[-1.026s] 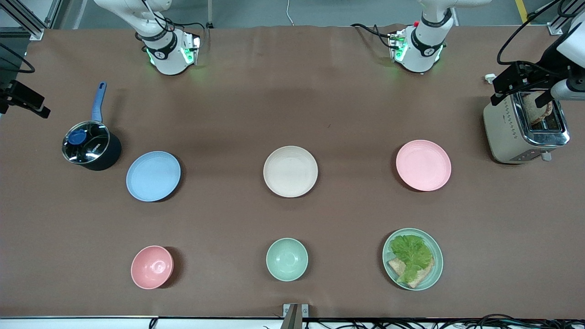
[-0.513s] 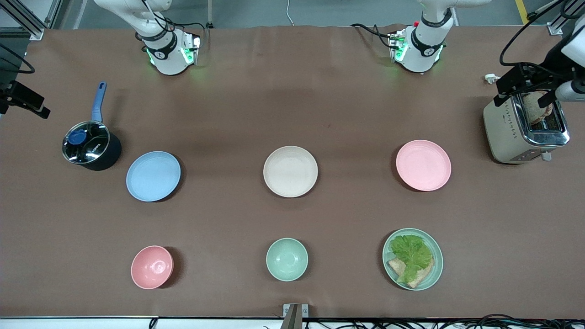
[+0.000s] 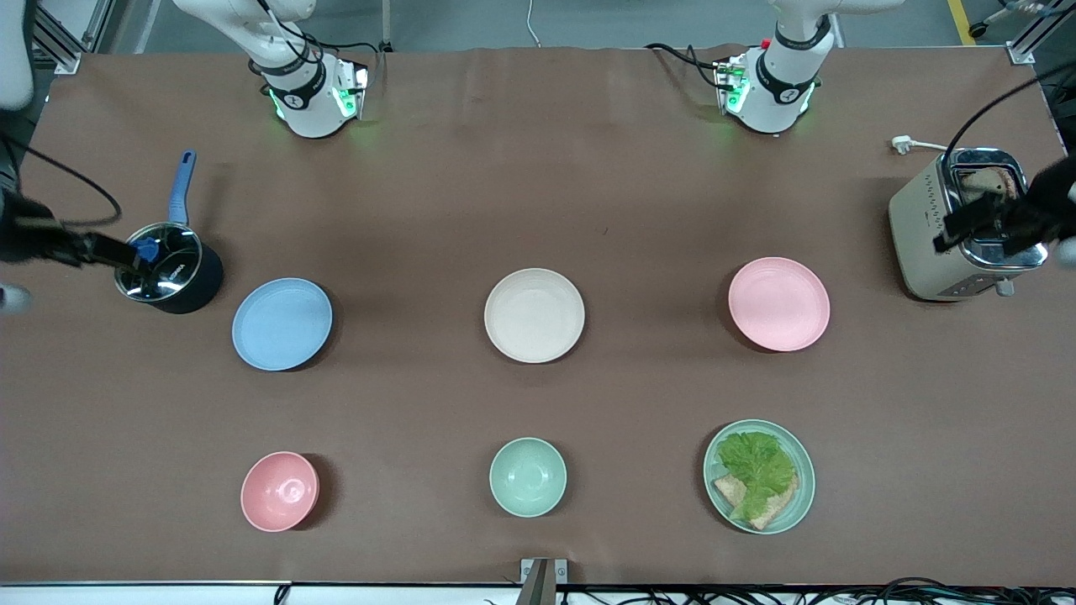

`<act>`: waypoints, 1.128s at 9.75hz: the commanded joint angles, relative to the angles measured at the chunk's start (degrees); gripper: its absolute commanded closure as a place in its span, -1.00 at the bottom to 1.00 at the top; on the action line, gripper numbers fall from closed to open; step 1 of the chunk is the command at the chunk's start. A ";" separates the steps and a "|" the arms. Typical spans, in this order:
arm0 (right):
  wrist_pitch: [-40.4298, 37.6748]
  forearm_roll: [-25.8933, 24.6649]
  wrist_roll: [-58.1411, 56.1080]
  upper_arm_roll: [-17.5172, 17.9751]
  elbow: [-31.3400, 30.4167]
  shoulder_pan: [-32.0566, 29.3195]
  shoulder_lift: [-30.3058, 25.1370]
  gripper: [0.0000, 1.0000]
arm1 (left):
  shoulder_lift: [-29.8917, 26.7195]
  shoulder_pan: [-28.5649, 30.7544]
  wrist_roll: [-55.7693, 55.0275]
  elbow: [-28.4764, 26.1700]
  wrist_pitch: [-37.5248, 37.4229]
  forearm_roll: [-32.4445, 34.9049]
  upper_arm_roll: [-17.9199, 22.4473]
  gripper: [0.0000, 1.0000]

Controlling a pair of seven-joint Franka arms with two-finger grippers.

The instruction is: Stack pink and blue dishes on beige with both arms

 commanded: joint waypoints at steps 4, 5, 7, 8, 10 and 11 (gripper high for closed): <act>31.86 6.15 -15.91 -1.14 -23.67 -2.81 5.69 -1.00 | 14.58 -0.04 15.86 -16.20 23.89 -3.06 0.50 -1.00; 33.64 8.34 -20.39 -1.32 -23.77 -3.77 8.77 -1.00 | 17.74 -0.13 16.50 -17.18 26.80 -5.42 0.41 -1.00; 36.98 16.93 -34.52 -1.93 -24.29 -5.62 13.62 -1.00 | 21.54 0.22 18.09 -19.55 30.86 -6.15 0.41 -0.87; 37.61 21.93 -39.37 -3.15 -24.99 -5.36 15.03 -0.99 | 22.51 0.92 18.87 -20.34 31.04 -6.76 0.32 -0.68; 37.97 26.89 -42.84 -3.34 -27.80 -5.36 15.22 -0.77 | 23.31 0.93 18.97 -21.75 31.05 -10.70 0.23 -0.40; 39.97 28.03 -42.93 -3.34 -29.64 -5.19 15.22 -0.64 | 23.66 0.75 18.97 -21.84 31.05 -13.16 -0.20 0.05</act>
